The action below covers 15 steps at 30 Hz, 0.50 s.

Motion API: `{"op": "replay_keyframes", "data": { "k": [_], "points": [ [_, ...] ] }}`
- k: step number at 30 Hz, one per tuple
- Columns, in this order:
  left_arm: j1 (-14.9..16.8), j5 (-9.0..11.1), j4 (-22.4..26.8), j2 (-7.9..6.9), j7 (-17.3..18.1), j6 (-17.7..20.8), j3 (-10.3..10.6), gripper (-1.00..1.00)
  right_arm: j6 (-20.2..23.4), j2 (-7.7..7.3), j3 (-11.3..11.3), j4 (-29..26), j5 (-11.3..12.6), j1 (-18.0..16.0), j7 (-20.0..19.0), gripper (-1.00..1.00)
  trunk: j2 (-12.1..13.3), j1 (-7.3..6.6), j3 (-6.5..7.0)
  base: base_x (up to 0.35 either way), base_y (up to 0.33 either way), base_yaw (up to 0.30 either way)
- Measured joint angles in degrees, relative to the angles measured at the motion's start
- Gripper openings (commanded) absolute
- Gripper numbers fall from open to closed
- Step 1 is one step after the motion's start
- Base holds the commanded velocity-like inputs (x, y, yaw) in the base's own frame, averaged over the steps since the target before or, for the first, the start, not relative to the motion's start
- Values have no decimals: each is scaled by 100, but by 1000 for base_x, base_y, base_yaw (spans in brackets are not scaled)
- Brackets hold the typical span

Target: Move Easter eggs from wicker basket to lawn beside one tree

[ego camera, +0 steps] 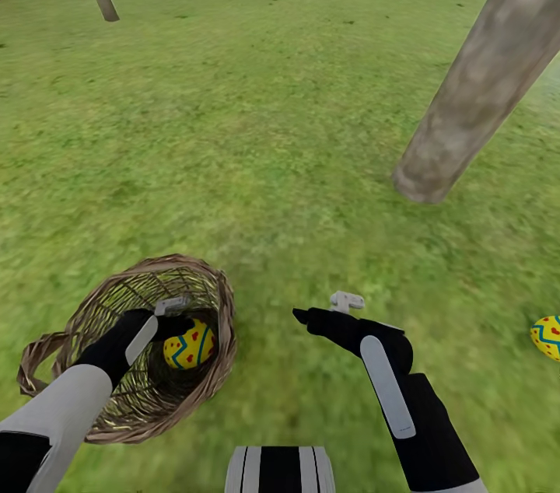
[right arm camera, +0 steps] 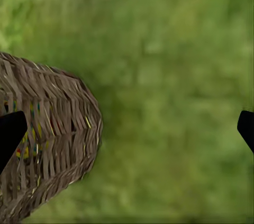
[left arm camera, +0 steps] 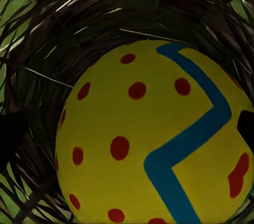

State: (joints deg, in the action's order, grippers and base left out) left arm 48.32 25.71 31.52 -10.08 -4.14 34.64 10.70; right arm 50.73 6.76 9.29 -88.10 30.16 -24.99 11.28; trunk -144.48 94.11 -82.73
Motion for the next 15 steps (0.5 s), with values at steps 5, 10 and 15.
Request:
{"op": "replay_keyframes", "data": {
  "k": [5,10,15],
  "points": [
    [0,0,0,-4,48,2,-2,100,0,0,0,0,0,4,3,100,0,0,0,0,0,0],
    [0,22,-3,-13,208,7,-4,100,0,0,0,0,0,5,2,100,0,0,0,0,0,0],
    [0,46,-3,-20,392,3,-1,100,0,0,0,0,0,6,0,100,0,0,0,0,0,0]
  ]
}}
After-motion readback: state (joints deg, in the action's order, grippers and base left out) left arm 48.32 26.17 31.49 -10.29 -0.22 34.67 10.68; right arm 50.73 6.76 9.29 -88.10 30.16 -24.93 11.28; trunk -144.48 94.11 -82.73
